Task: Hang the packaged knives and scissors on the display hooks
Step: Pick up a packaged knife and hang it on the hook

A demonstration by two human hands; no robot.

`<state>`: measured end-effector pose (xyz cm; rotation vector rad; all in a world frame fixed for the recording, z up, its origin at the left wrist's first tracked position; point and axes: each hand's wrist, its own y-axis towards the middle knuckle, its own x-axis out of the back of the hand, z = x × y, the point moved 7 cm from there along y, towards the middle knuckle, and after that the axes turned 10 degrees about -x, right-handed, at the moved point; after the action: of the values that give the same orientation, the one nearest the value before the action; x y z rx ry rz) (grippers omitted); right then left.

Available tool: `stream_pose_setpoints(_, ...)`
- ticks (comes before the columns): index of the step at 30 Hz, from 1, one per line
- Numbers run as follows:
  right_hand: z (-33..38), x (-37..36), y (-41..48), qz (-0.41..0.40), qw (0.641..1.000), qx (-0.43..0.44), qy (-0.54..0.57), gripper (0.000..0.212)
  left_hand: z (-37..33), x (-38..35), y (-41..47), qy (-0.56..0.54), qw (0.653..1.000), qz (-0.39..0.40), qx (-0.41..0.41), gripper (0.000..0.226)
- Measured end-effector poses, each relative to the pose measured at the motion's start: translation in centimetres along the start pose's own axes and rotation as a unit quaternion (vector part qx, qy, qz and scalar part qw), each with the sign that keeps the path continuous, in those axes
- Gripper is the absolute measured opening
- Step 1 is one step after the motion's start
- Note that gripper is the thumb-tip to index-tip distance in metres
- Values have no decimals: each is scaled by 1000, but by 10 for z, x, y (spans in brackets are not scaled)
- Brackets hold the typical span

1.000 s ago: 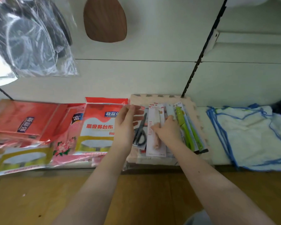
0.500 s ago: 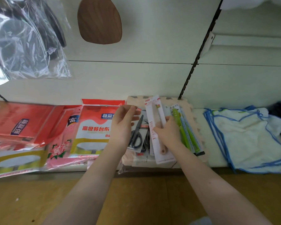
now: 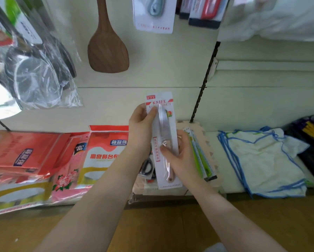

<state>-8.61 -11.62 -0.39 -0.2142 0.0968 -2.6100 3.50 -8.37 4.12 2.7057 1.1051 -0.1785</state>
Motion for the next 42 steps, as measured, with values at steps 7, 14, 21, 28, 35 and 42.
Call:
stream_pose_setpoints(7, 84, 18, 0, -4, 987, 126, 100, 9, -65, -17, -9, -10, 996, 23, -90, 10)
stream_pose_setpoints(14, 173, 19, -14, -29, 962, 245, 120, 22, -135, -18, -22, -13, 981, 33, -190, 10)
stream_pose_setpoints(21, 247, 16, -29, -24, 940, 308, 142, 26, -212, -17, -18, -35, 963, 34, -265, 10)
stream_pose_setpoints(28, 304, 20, -31, -28, 922, 345, 174, 19, -297, -12, -5, -2, 932, 11, -361, 6)
stream_pose_setpoints(35, 345, 30, -40, -44, 911, 376, 165, 23, -351, -28, -9, 19, 895, 12, -445, 12)
stream_pose_setpoints(42, 377, 45, -56, -71, 904, 395, 146, 26, -386, -49, -20, -29, 879, 13, -475, 19)
